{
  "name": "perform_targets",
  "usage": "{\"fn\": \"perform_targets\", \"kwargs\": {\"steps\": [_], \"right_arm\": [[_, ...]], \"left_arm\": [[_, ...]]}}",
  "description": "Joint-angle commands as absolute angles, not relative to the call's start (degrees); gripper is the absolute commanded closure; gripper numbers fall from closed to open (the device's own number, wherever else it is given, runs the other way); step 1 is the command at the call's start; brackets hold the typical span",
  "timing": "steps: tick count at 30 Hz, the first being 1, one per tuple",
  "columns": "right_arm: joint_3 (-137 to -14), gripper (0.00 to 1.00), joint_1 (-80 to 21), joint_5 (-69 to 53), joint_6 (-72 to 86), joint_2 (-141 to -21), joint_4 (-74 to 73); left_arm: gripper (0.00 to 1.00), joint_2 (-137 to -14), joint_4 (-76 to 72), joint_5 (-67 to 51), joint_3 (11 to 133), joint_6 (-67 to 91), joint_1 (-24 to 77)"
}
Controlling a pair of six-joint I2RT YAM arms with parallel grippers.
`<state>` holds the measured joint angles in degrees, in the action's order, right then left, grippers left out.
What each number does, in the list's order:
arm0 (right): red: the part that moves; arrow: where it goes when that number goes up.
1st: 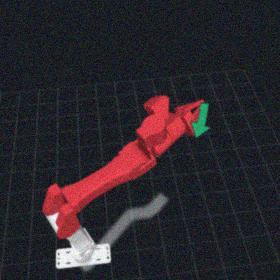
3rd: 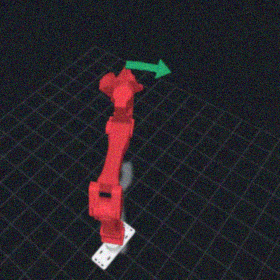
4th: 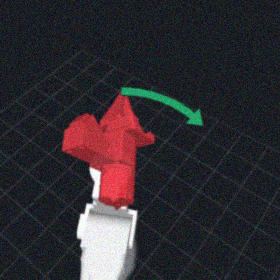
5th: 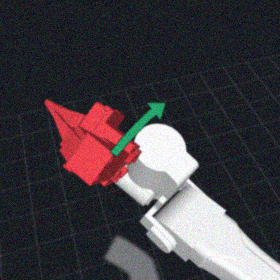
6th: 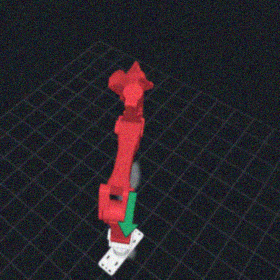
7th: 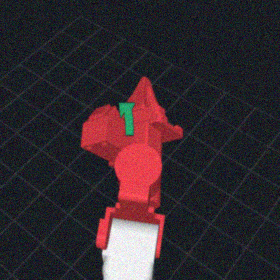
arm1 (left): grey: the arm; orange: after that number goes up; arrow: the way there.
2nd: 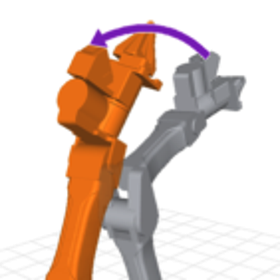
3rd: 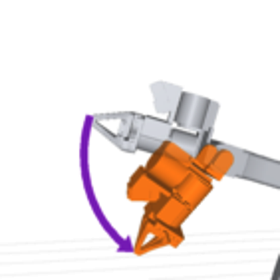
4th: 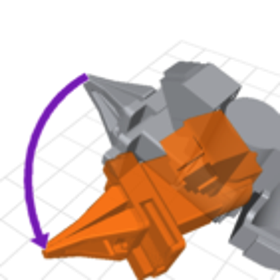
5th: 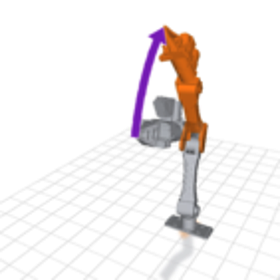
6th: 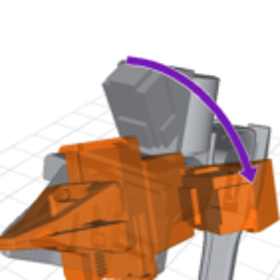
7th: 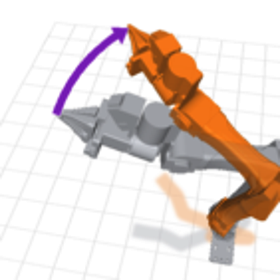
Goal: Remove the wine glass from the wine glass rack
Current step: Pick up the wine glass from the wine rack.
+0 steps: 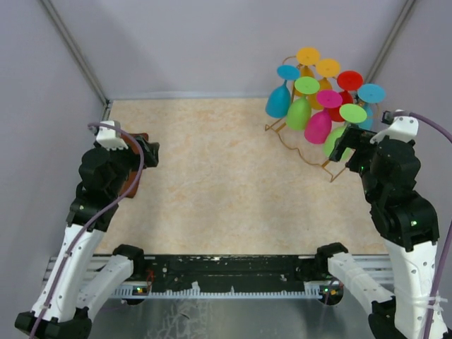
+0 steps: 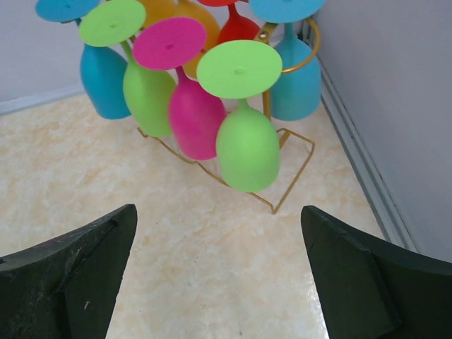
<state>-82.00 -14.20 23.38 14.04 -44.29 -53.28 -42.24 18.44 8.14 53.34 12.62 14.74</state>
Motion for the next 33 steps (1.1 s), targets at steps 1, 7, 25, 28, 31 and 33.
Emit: {"fn": "perform_targets", "kwargs": {"steps": [1,7,25,28,31,33], "right_arm": [[-81.7,0.01,-13.1,28.0,18.5,-44.5,-55.5],[-82.0,0.01,-12.6,32.2,22.0,-44.8,-55.8],[-89.0,0.01,4.1,15.8,23.4,-54.8,-50.9],[-91.7,0.01,10.3,12.8,21.5,-56.4,-51.4],[-91.8,0.01,23.0,2.0,21.4,-57.2,-51.0],[-91.3,0.01,24.5,0.2,22.7,-57.5,-50.9]], "left_arm": [[0.01,-39.4,16.8,1.0,48.6,16.3,14.1],[0.01,-36.5,16.3,-1.8,42.2,17.8,13.8],[0.01,-31.0,11.6,-7.4,32.5,16.3,13.6],[0.01,-29.6,12.1,-7.2,31.8,16.3,13.6],[0.01,-28.5,11.2,-7.0,31.2,16.2,13.6],[0.01,-28.3,10.7,-6.7,30.9,16.0,13.6]]}}
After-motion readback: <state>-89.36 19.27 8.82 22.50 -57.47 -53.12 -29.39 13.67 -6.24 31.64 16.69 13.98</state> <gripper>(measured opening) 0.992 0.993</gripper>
